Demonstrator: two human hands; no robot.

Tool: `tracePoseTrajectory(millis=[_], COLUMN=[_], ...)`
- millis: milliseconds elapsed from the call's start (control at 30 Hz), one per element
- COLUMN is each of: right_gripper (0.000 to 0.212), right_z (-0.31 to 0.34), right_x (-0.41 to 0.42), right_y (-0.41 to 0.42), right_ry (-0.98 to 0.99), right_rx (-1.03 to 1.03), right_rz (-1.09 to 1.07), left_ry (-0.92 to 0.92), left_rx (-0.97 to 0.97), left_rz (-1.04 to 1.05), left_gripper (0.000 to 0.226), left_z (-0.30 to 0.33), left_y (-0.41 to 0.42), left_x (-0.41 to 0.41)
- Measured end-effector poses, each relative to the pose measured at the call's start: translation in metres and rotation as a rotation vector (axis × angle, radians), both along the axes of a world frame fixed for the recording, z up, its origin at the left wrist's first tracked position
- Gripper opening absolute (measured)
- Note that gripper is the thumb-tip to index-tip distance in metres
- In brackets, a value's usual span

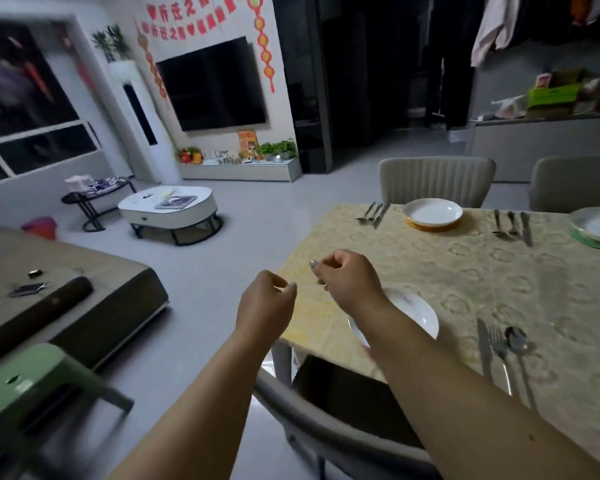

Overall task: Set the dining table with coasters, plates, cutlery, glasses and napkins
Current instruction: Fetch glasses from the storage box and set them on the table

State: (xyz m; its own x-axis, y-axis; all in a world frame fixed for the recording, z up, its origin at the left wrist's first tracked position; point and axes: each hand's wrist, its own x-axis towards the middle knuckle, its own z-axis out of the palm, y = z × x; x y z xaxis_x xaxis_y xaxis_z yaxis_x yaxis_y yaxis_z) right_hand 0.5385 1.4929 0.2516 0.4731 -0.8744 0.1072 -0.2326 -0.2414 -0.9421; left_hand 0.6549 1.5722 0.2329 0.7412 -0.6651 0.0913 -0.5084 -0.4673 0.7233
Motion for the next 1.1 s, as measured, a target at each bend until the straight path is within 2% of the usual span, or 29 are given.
tracePoseTrajectory(millis=[233,500,667,1100], right_gripper=[0.020,0.022,0.021,0.021], right_z=[-0.003,-0.003,-0.012,-0.016], right_x=[0.091,0.198,0.248,0.423], right_y=[-0.023,-0.062,-0.075,-0.007], right_ry=[-0.021,-0.015,0.001,-0.016], right_rx=[0.044,0.062,0.093,0.185], right_rz=[0.036,0.070,0.003,-0.213], left_ry=[0.058,0.071,0.092,0.169], left_rx=[-0.032,-0.026,-0.012,-0.003], left_rz=[0.010,0.001,-0.059,-0.241], left_gripper=[0.016,0.014,0.014,0.013], left_z=[-0.004,-0.007,-0.017,-0.014], left_y=[-0.016,-0.061,-0.081,-0.039], left_x=[0.083,0.181,0.233,0.435])
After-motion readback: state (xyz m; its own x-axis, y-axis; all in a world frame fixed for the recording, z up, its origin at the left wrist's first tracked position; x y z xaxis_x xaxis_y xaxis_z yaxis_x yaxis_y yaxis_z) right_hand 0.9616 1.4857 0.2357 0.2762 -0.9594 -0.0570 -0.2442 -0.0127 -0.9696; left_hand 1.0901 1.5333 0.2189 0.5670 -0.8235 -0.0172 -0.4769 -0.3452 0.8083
